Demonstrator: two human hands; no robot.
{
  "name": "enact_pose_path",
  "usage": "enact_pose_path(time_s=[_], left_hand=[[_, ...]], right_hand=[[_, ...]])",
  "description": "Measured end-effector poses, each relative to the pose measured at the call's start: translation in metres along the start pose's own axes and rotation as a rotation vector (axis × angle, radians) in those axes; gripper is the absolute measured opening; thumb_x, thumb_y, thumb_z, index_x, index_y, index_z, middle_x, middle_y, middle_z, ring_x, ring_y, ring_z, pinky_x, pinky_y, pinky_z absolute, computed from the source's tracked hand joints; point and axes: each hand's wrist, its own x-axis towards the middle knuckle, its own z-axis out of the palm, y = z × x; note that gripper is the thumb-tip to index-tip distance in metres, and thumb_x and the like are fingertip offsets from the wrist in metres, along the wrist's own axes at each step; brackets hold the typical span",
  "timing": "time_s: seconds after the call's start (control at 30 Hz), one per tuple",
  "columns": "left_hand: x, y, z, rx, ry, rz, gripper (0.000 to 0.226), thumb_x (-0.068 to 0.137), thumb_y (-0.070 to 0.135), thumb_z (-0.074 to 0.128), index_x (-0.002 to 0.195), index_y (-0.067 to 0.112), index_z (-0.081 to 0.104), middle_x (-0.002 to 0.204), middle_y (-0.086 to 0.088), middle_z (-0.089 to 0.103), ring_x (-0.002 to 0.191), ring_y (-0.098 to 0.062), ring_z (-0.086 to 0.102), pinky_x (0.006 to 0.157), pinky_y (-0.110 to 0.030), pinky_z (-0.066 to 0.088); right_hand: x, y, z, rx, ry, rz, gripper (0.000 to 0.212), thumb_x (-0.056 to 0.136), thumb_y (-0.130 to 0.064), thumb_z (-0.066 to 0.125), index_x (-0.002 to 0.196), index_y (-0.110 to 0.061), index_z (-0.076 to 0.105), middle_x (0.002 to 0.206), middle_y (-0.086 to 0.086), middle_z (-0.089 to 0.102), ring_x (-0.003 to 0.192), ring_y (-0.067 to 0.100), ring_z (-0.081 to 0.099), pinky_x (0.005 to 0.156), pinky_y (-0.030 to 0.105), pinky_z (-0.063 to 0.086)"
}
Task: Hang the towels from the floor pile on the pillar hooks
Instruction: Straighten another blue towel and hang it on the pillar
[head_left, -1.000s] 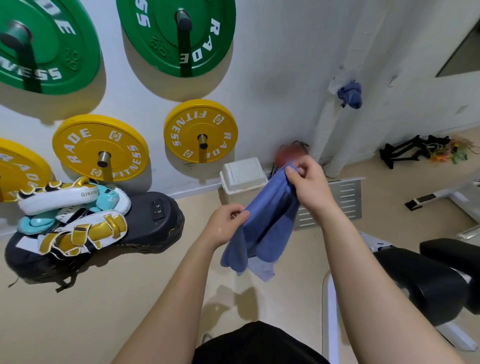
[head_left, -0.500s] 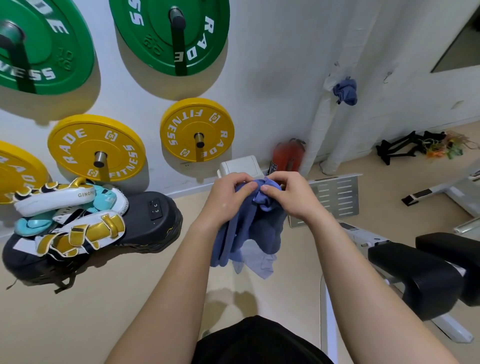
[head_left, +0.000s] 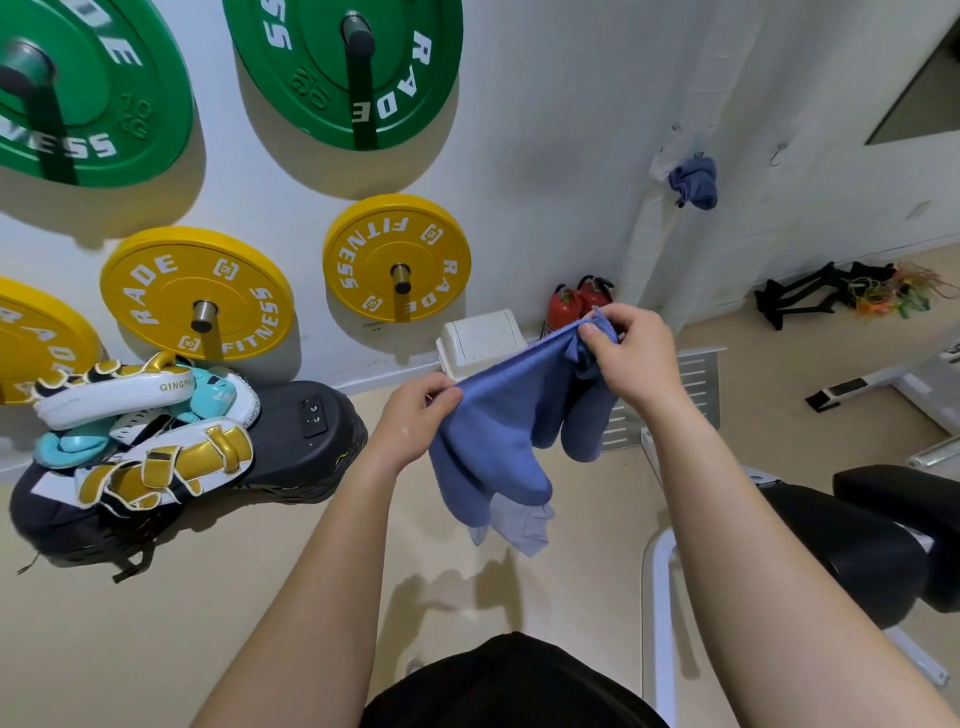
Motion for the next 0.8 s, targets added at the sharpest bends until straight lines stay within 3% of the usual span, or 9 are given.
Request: enact_pose_path(time_s=[0.03,0.1,0.17,0.23,0.3,0.37,0.43,0.67,0.8], left_hand=[[0.0,0.003,-0.001,-0.008,0.019,0.01,0.019,0.099,0.022,0.056,0.084,0.015,0.066,0.073,0.004,0.06,0.068,-0.01,0.049,0.065,-0.029,0.038],[0.002,0.016,-0.001,0.014,0.03,0.065,0.017,0.099,0.021,0.057,0.09,0.011,0.068,0.081,-0.003,0.063,0.074,-0.01,0.052,0.069,-0.026,0.04],[0.005,0.03,0.002,0.072,0.022,0.145,0.015,0.098,0.02,0.059,0.092,0.011,0.07,0.088,-0.003,0.065,0.082,-0.01,0.055,0.073,-0.021,0.041],[0.011,0.039,0.007,0.126,-0.011,0.209,0.012,0.097,0.021,0.06,0.092,0.016,0.071,0.09,-0.001,0.064,0.086,-0.012,0.056,0.076,-0.022,0.041],[0.014,0.042,0.011,0.159,-0.045,0.236,0.011,0.097,0.024,0.061,0.092,0.025,0.071,0.09,0.001,0.062,0.086,-0.012,0.055,0.077,-0.022,0.041],[0.014,0.041,0.012,0.168,-0.037,0.248,0.011,0.097,0.026,0.06,0.093,0.022,0.07,0.088,0.001,0.061,0.085,-0.011,0.054,0.075,-0.021,0.04],[0.013,0.035,0.01,0.158,-0.024,0.24,0.012,0.097,0.025,0.061,0.09,0.02,0.069,0.086,0.002,0.062,0.082,-0.009,0.052,0.072,-0.022,0.039],[0.005,0.021,0.016,0.107,-0.032,0.093,0.016,0.098,0.023,0.059,0.086,0.013,0.063,0.08,-0.002,0.063,0.071,-0.009,0.051,0.062,-0.018,0.037],[0.006,0.011,0.011,0.126,-0.053,0.04,0.018,0.098,0.023,0.057,0.08,0.022,0.06,0.078,0.003,0.062,0.071,-0.011,0.051,0.062,-0.024,0.038]], right_hand=[[-0.001,0.005,0.001,-0.079,-0.015,0.026,0.006,0.088,-0.023,0.066,0.091,-0.022,0.071,0.083,0.0,0.071,0.079,0.016,0.063,0.07,0.029,0.047],[-0.006,0.009,0.004,-0.185,-0.114,0.034,0.032,0.083,-0.026,0.069,0.116,-0.029,0.069,0.092,-0.001,0.072,0.086,0.017,0.063,0.08,0.032,0.051],[-0.012,0.005,0.013,-0.194,-0.289,-0.054,0.053,0.083,-0.026,0.07,0.135,-0.032,0.059,0.084,0.005,0.071,0.074,0.019,0.059,0.078,0.034,0.051],[-0.019,-0.004,0.026,-0.172,-0.439,-0.14,0.052,0.086,-0.026,0.068,0.137,-0.034,0.057,0.08,0.003,0.069,0.068,0.017,0.058,0.072,0.032,0.049],[-0.021,-0.008,0.037,-0.157,-0.499,-0.183,0.03,0.089,-0.026,0.066,0.119,-0.031,0.069,0.085,-0.005,0.071,0.075,0.009,0.059,0.071,0.029,0.046],[-0.019,-0.009,0.039,-0.157,-0.467,-0.187,0.006,0.09,-0.027,0.066,0.089,-0.024,0.071,0.077,-0.008,0.067,0.071,0.009,0.056,0.067,0.03,0.041],[-0.017,-0.008,0.037,-0.145,-0.405,-0.189,0.017,0.09,-0.027,0.067,0.074,-0.021,0.063,0.067,-0.006,0.061,0.064,0.011,0.052,0.063,0.034,0.041],[-0.007,-0.011,0.036,-0.055,-0.214,-0.199,0.011,0.087,-0.03,0.064,0.077,-0.025,0.064,0.075,-0.008,0.068,0.074,0.016,0.062,0.067,0.036,0.05],[0.005,-0.008,0.023,0.019,-0.046,-0.16,0.01,0.088,-0.03,0.062,0.079,-0.028,0.064,0.079,-0.008,0.069,0.078,0.018,0.064,0.069,0.032,0.049]])
